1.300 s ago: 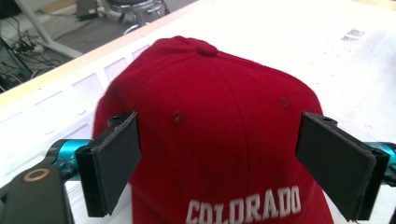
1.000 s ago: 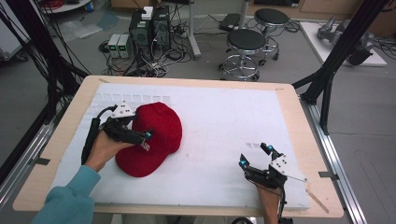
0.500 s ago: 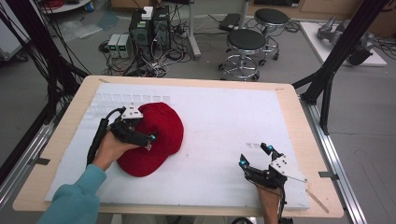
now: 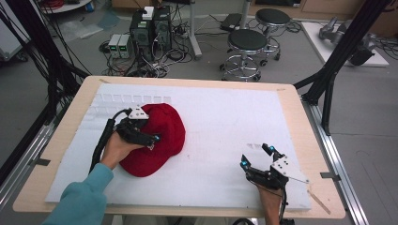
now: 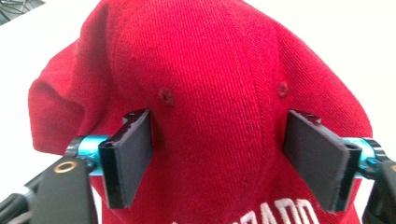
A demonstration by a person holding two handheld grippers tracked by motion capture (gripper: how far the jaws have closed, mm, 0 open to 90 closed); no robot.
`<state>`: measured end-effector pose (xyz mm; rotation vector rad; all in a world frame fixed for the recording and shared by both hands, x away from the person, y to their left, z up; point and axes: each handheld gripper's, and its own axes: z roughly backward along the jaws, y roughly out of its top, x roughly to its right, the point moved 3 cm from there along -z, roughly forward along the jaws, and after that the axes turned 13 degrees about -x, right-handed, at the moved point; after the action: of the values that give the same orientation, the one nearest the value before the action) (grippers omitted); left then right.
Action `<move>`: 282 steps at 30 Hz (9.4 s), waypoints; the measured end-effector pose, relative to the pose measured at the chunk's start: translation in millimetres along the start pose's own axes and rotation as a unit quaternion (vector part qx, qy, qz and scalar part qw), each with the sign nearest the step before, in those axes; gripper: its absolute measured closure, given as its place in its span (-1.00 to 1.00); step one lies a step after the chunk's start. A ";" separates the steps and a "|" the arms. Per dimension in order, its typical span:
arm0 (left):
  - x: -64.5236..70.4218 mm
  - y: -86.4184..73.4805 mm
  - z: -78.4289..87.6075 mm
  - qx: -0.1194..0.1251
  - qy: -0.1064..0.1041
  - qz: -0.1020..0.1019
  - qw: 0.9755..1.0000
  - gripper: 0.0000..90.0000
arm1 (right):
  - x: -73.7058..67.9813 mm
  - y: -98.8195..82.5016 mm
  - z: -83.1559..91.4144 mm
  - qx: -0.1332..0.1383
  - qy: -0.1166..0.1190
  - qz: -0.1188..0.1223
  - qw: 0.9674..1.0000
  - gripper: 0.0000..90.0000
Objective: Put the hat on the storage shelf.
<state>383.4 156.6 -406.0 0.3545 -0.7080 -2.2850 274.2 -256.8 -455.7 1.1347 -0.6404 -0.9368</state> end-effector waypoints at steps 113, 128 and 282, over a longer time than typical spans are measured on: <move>47.0 65.6 88.6 0.239 -0.080 -0.039 0.967 0.91 | -141.3 81.9 -69.4 -0.040 0.276 -0.063 0.958 -0.16; 48.7 61.0 82.2 0.233 -0.085 -0.046 0.968 0.91 | -143.0 84.4 -64.1 -0.021 0.334 -0.083 0.939 0.77; -29.3 -158.4 49.9 0.238 0.065 0.124 0.961 -0.67 | -149.2 119.2 -220.7 -0.120 0.119 -0.005 0.986 0.66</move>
<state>295.3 291.4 -456.1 0.5967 -1.1636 -1.8205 419.1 -7.8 -408.9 1.0145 -0.3192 -0.8461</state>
